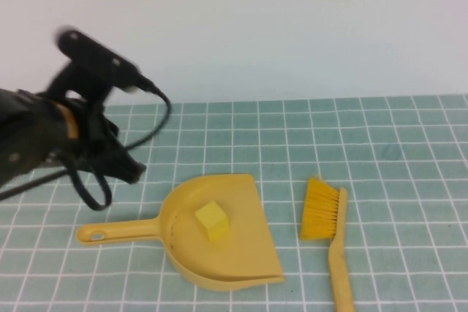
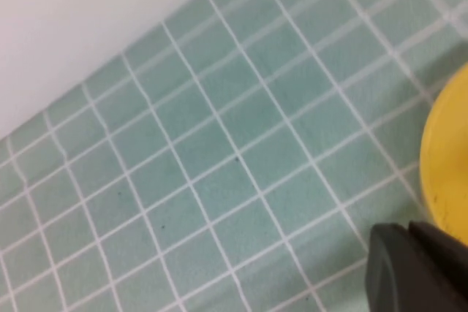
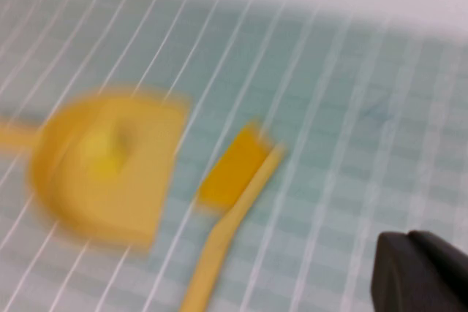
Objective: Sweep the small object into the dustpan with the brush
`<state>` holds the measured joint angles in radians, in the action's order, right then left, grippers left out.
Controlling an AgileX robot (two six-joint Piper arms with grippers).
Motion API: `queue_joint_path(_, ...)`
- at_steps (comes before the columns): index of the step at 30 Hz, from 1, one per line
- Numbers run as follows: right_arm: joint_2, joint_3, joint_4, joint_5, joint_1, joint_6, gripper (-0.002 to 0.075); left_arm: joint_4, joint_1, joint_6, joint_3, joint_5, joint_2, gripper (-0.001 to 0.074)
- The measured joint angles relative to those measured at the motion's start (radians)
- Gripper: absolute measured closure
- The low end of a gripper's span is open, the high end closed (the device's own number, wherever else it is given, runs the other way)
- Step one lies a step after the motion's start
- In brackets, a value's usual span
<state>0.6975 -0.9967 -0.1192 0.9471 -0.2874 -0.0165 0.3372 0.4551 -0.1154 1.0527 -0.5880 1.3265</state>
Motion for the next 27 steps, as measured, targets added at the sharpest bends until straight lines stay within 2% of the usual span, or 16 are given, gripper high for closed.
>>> queue_joint_path(5,-0.243,0.132,0.018,-0.211,0.175,-0.032,0.0727,-0.167,-0.112,-0.041,0.0,-0.003,-0.086,0.0735)
queue_joint_path(10,-0.426,0.362,0.02,-0.401,0.26,-0.038,0.0727,-0.466,-0.287,-0.084,-0.001,-0.01,-0.204,0.0735)
queue_joint_path(16,-0.53,0.634,0.02,-0.528,0.337,-0.038,0.0727,-0.517,-0.466,-0.08,-0.039,0.032,-0.401,0.0735)
queue_joint_path(22,-0.61,0.791,0.016,-0.585,0.356,-0.038,0.0727,-0.487,-0.566,-0.012,-0.294,0.265,-0.666,0.0735)
queue_joint_path(27,-0.683,0.879,0.015,-0.591,0.36,-0.038,0.0727,-0.473,-0.583,0.004,-0.57,0.405,-0.869,0.0735)
